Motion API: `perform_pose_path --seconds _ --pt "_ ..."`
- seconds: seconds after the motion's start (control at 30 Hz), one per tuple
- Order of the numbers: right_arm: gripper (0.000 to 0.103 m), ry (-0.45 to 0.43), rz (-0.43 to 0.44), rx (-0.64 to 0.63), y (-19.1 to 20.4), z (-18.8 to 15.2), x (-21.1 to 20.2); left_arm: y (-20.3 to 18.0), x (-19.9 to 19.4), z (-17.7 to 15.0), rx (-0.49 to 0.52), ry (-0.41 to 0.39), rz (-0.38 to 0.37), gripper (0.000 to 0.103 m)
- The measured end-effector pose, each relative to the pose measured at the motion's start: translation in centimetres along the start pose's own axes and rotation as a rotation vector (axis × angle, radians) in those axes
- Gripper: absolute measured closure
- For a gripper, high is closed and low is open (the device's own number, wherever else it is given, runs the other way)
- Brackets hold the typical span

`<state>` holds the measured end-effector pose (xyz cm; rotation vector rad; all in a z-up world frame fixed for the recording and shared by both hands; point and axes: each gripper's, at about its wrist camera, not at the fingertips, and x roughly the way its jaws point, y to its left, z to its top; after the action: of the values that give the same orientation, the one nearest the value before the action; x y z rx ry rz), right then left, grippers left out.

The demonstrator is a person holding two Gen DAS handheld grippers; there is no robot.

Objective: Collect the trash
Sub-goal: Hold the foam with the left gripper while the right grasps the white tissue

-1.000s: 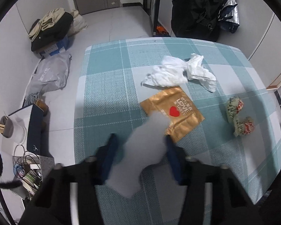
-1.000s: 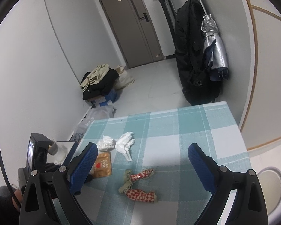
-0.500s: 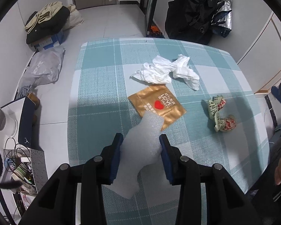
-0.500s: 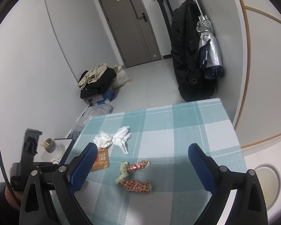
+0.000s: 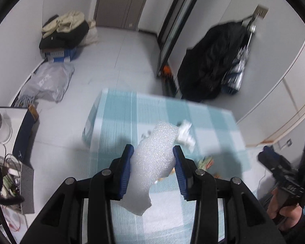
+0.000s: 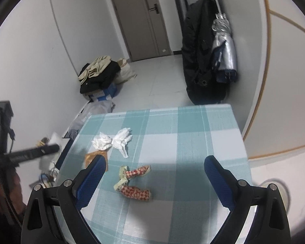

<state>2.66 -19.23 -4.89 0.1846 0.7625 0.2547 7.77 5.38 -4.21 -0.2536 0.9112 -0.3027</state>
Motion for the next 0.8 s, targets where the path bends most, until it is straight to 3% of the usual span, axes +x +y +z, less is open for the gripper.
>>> perform_pose_path --seconds 0.17,0.4,0.6,0.8 --pt "0.005 0.042 -0.002 -0.179 2.1 3.1 1.2 0.8 -1.7 0.8 -0.031 -0.098 -0.049 0.069" --pt "0.005 0.127 0.145 -0.408 7.7 6.6 5.4 3.6 -1.9 1.9 -0.145 -0.16 -0.066 0.069" --pt "0.005 0.263 0.234 -0.516 12.0 5.4 11.0 5.7 -1.9 2.6 -0.232 -0.196 -0.067 0.069" --pt "0.007 0.37 0.208 -0.511 13.5 2.8 16.0 7.4 -2.0 2.6 -0.313 -0.202 -0.076 0.069"
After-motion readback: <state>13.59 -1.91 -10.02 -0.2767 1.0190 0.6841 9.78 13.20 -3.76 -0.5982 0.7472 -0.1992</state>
